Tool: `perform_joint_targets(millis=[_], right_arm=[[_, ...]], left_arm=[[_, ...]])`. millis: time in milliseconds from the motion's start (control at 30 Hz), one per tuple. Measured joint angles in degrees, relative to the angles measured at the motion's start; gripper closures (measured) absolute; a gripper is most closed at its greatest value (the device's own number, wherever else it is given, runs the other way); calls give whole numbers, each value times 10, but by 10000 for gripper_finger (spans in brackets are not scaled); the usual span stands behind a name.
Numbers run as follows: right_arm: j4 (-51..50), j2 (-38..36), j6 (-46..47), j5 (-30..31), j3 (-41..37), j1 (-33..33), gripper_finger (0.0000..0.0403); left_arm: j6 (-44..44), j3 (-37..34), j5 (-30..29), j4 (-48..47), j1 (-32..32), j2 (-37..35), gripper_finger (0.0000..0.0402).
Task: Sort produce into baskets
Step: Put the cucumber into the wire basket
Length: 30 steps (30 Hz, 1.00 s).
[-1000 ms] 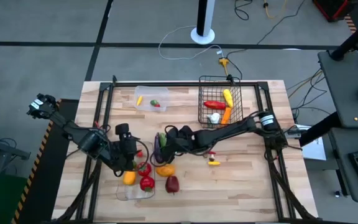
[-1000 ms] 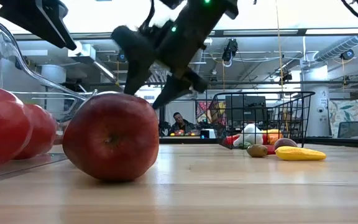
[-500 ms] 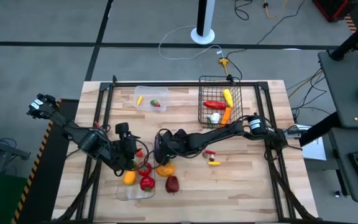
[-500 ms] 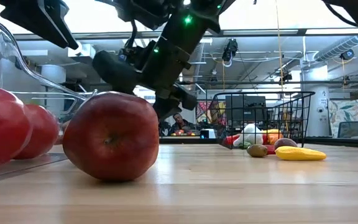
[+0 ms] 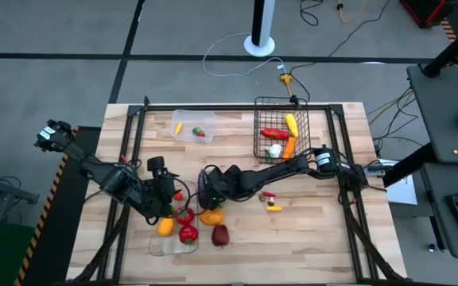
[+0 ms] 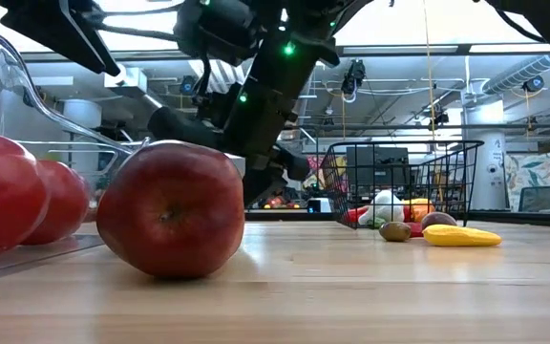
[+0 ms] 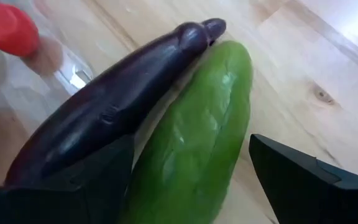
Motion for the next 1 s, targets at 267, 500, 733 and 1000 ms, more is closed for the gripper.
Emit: perform_joint_targets(millis=[267,500,733,1000], right_arm=[[-30,1,0,0,0,-4,116],[-44,1,0,1,0,-6,169],[-60,-7,-1,0,0,-6,199],[-144,-54,-4,35,0,-6,199]], left_arm=[[-5,0,0,0,0,0,196],[-9,0,0,0,0,0,196],[-9,0,0,2,0,0,196],[-38,0,-1,6,0,0,196]])
